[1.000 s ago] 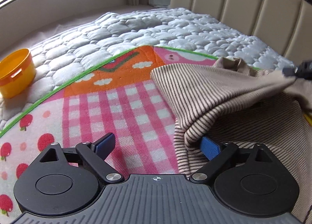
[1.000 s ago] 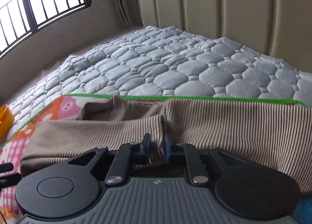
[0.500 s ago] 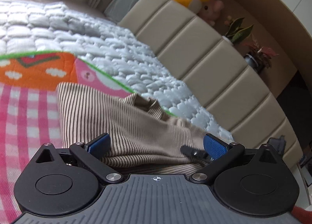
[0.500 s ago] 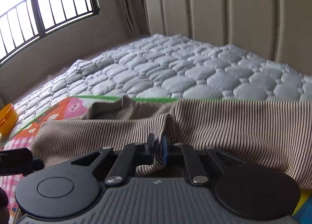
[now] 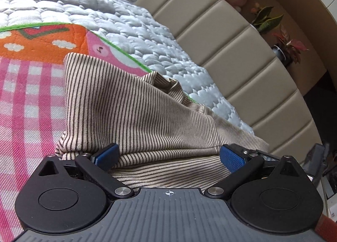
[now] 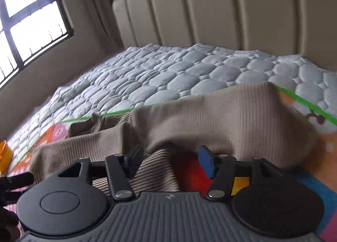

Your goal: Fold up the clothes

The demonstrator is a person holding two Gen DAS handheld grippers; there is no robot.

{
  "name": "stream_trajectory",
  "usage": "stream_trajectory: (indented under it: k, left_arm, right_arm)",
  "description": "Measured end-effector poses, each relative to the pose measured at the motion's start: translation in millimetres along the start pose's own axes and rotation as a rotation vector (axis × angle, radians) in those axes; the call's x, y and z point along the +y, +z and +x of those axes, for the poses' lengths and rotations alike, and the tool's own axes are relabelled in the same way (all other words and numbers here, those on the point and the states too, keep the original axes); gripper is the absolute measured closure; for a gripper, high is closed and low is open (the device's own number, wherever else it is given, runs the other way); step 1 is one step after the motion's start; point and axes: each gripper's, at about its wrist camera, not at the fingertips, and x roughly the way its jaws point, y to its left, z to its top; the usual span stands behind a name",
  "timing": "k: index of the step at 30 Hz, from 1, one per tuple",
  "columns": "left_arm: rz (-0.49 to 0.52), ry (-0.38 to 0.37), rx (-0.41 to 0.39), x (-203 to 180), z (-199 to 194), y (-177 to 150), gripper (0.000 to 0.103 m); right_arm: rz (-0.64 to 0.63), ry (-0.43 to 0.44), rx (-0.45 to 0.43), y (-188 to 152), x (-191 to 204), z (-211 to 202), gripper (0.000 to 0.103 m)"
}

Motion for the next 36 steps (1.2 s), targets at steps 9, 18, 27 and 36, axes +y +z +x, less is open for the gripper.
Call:
stream_trajectory:
  k: [9,18,27,36]
  left_arm:
    - [0.026,0.02,0.015,-2.6,1.6,-4.1,0.0]
    - [0.059,0.033,0.015,-5.1,3.5,-6.8,0.0]
    - [0.056,0.032,0.013,-5.1,4.3,-7.0,0.0]
    - [0.055,0.029,0.015,-5.0,3.7,-6.8,0.0]
  right_arm:
    - [0.579,-0.033,-0.034,-6.7,-113.4,24.7,0.043]
    - [0.23,-0.193,-0.046,11.6,-71.9,56.5,0.029]
    - [0.205,-0.183,-0.022,10.0,-50.8,51.4,0.0]
    - [0.296,-0.294,-0.081,5.2,-57.0,19.0,0.001]
